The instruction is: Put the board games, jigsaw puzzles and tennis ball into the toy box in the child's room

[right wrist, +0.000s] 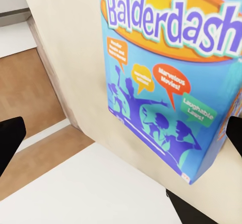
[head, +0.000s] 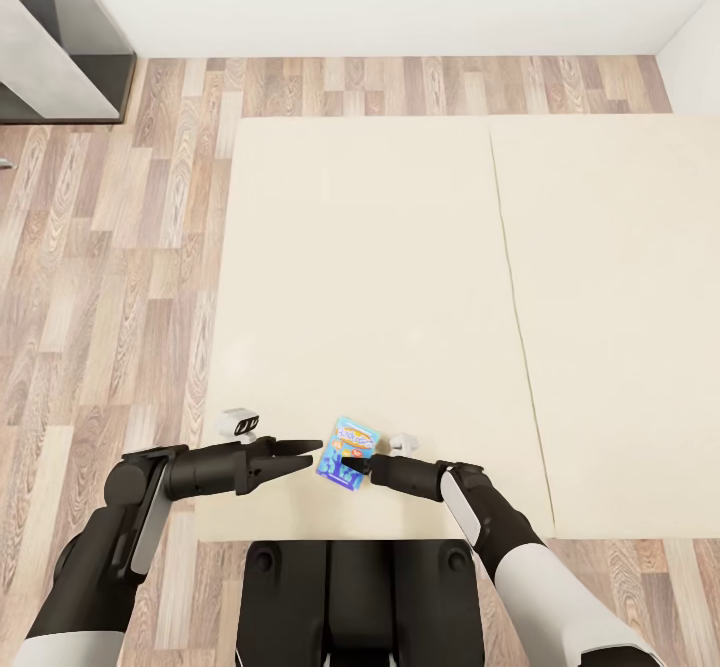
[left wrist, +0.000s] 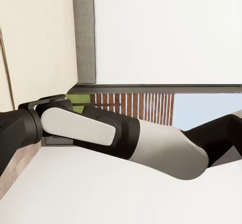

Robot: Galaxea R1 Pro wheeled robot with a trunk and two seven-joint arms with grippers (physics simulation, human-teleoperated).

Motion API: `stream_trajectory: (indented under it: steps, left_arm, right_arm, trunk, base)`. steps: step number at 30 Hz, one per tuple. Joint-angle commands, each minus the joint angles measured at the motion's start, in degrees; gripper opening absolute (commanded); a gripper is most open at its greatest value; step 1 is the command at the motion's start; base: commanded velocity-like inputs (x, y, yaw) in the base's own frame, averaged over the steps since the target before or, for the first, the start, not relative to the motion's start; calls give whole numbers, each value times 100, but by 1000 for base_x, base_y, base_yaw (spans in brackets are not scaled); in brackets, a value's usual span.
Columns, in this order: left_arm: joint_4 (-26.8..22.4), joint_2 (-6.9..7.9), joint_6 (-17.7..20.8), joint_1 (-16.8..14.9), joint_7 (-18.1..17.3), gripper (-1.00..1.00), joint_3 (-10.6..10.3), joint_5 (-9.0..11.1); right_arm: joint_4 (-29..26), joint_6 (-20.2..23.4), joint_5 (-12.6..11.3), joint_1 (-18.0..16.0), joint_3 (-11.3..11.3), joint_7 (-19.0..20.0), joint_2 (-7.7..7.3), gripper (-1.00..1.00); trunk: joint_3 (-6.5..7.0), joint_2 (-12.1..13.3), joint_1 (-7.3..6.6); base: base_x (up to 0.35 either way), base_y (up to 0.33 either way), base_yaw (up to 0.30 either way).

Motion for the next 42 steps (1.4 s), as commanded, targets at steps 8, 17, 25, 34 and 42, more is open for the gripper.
stream_trajectory:
  steps: [8,17,25,34,42]
  left_arm:
    - [-1,0,61,-1,-19,100,0,0]
    - [-1,2,61,-1,-20,100,4,0]
    - [-1,1,61,-1,-20,100,4,0]
    - [-1,2,61,-1,-20,100,7,0]
    - [-1,2,61,-1,-21,100,6,0]
  right_arm:
    - [-5,46,-49,-1,5,-10,-1,100]
    - [-5,46,-46,-4,12,-9,-1,100]
    - [-5,46,-46,-1,14,-9,-1,100]
    - [-5,46,-46,-1,14,-9,-1,100]
    - [-5,46,-46,-1,8,-9,-4,100]
  trunk:
    - [-6,-9,3]
    - [-6,-9,3]
    - [-6,-9,3]
    - [-6,-9,3]
    - [-6,-9,3]
  base:
    - [0,0,2]
    - [0,0,0]
    - [0,61,0]
    - [0,18,0]
    - [0,1,0]
